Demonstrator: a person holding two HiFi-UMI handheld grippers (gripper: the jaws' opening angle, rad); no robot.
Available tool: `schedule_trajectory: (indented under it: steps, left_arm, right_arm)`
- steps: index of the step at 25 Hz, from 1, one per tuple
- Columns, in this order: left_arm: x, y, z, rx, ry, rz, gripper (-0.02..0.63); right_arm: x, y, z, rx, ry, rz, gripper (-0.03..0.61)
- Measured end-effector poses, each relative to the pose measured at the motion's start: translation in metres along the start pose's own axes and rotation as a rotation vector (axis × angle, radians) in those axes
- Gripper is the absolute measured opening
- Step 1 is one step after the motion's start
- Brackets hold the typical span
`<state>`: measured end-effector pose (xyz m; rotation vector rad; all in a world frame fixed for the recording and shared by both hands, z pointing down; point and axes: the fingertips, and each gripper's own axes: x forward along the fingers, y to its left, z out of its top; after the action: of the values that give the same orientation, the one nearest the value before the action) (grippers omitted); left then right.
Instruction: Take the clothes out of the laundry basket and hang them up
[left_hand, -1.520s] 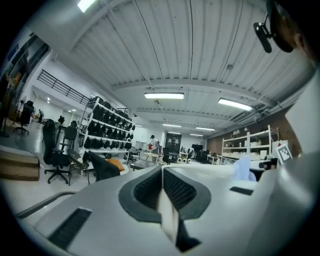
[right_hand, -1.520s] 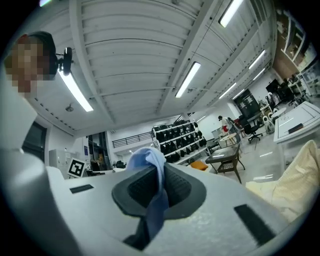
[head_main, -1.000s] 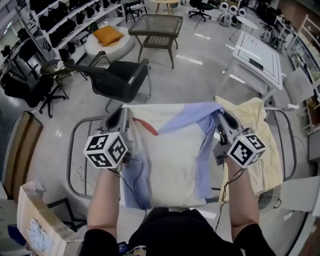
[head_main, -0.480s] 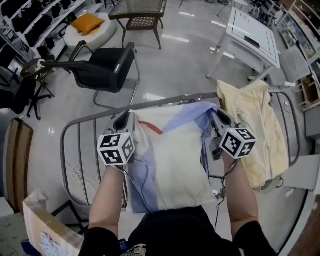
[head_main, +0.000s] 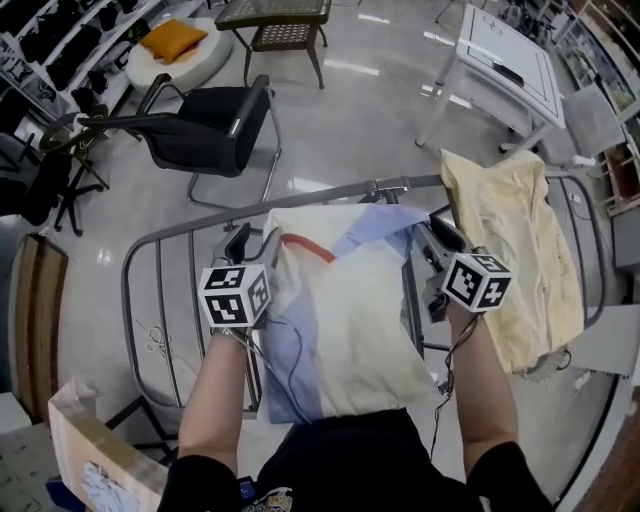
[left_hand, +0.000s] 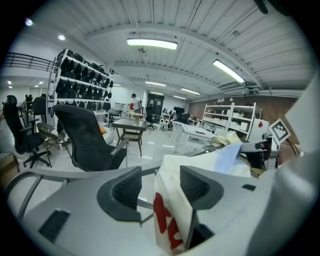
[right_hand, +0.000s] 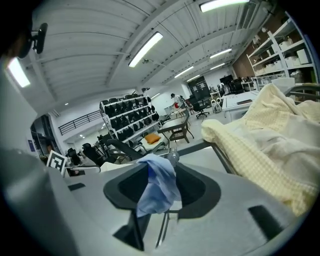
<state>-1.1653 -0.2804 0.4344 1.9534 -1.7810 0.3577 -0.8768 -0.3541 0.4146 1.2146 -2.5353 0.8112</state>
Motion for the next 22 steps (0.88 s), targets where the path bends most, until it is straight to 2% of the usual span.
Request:
schedule_trajectory:
  steps: [4,7,11,16,18,20,22]
  left_arm:
    - [-0.016,0.001,-0.001,-0.003,-0.023,0.016,0.224]
    - [-0.030,-0.003,0.010,0.003,-0.061,0.029,0.224]
    - [-0.055,-0.018,0.030,0.014,-0.120,0.041,0.224]
    - [-0.092,-0.055,0.050,0.036,-0.193,0.051,0.224]
    - [-0.110,-0.074,0.056,0.038,-0.220,0.056,0.217]
    - [-0.131,-0.091,0.061,0.042,-0.250,0.069,0.133]
    - [-0.150,-0.107,0.064,0.039,-0.283,0.089,0.031]
  right_arm:
    - [-0.007,0.001,-0.009,-0.005,0.027,-0.016,0.226]
    - [-0.014,0.008,-0.004,0.002,0.005,0.019,0.227]
    - [-0.027,0.025,0.011,-0.028,-0.039,0.091,0.224]
    - [-0.056,0.057,0.032,-0.094,-0.108,0.240,0.221]
    - [-0.075,0.072,0.038,-0.127,-0.127,0.312,0.186]
    - [-0.096,0.089,0.045,-0.170,-0.144,0.377,0.009]
    - [-0.115,0.101,0.051,-0.220,-0.166,0.423,0.006]
